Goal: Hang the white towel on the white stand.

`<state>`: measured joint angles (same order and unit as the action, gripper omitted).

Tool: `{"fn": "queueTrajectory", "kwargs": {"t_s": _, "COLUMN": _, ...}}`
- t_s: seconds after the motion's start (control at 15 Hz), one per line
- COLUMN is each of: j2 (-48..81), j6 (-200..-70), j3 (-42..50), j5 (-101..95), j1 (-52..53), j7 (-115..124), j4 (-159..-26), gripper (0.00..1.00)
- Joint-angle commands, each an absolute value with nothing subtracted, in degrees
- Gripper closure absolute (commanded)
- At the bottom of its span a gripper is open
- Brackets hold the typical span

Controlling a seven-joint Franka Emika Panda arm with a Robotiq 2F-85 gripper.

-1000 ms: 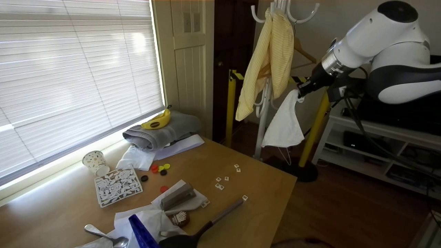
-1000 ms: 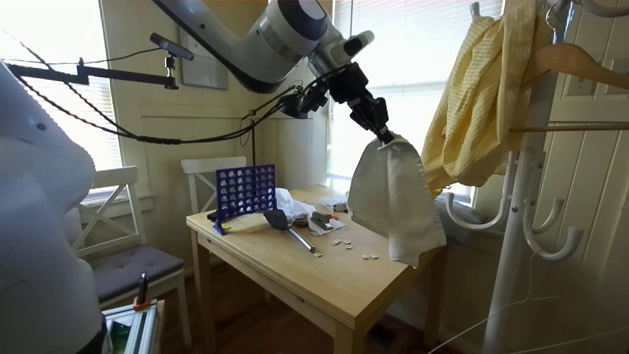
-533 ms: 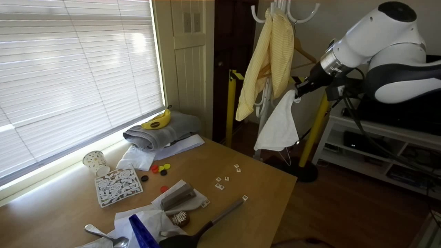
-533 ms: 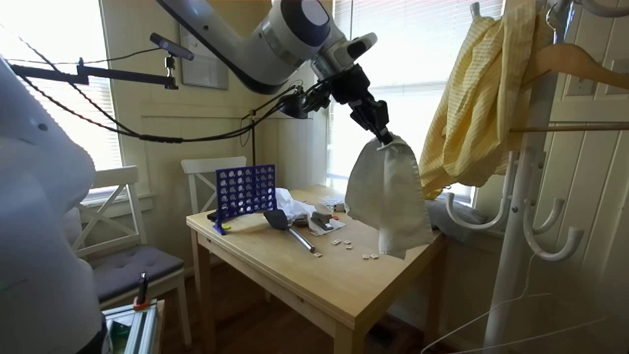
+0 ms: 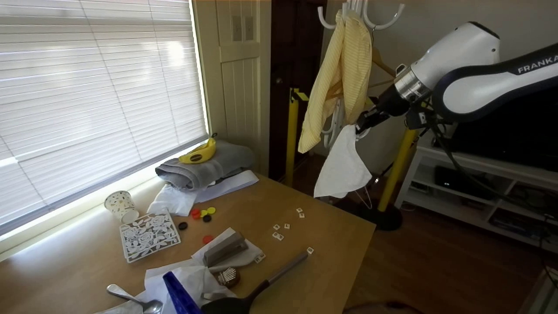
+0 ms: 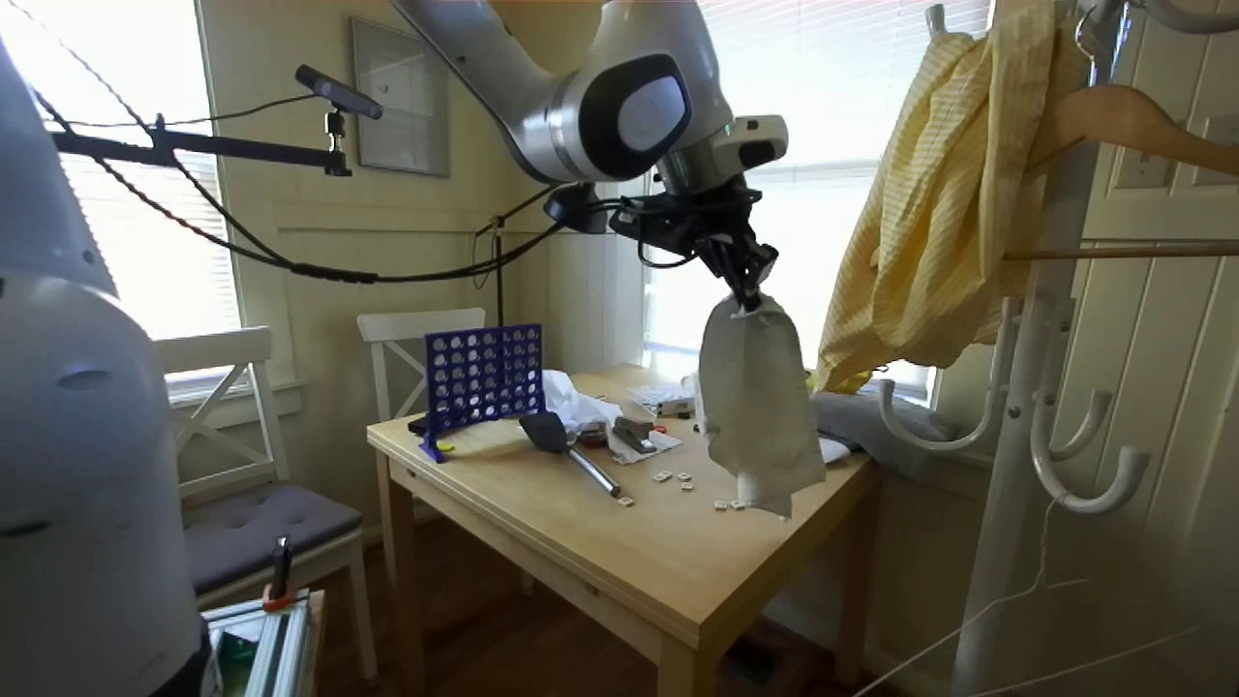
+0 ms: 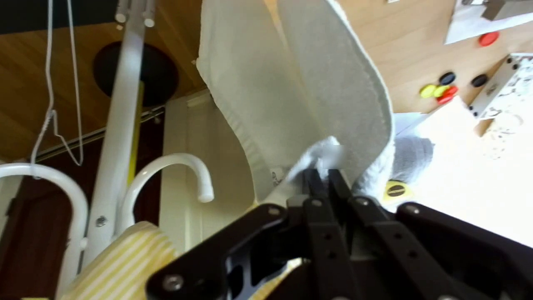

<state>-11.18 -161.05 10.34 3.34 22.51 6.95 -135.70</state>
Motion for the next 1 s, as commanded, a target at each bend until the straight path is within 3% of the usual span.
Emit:
{"fn": "queueTrajectory", "kwargs": {"t_s": 0.0, "j2": -10.1, "j6": -156.5, "j3": 18.5, "j5": 17.7, "j1": 30.5, "j7": -8.4, "j4": -130.7, "gripper": 0.98}}
{"fn": "queueTrajectory", "kwargs": {"t_s": 0.07, "j2": -10.5, "j6": -159.6, "j3": 9.0, "j5": 14.3, "j1": 22.4, "j7": -3.1, "j4": -134.0, "gripper": 0.93}}
{"fn": "queueTrajectory", "kwargs": {"t_s": 0.47, "j2": -8.8, "j6": -156.8, "j3": 8.3, "j5": 22.1, "j1": 20.1, "j7": -9.6, "j4": -130.0, "gripper": 0.98}}
{"fn": "queueTrajectory", "kwargs": {"t_s": 0.53, "j2": -7.7, "j6": -157.3, "j3": 12.3, "j5": 22.4, "j1": 23.7, "j7": -9.5, "j4": -129.1, "gripper": 0.98}}
{"fn": "queueTrajectory", "kwargs": {"t_s": 0.93, "j2": -1.0, "j6": -155.8, "j3": 15.7, "j5": 36.7, "j1": 23.5, "j7": -16.9, "j4": -122.4, "gripper": 0.98}}
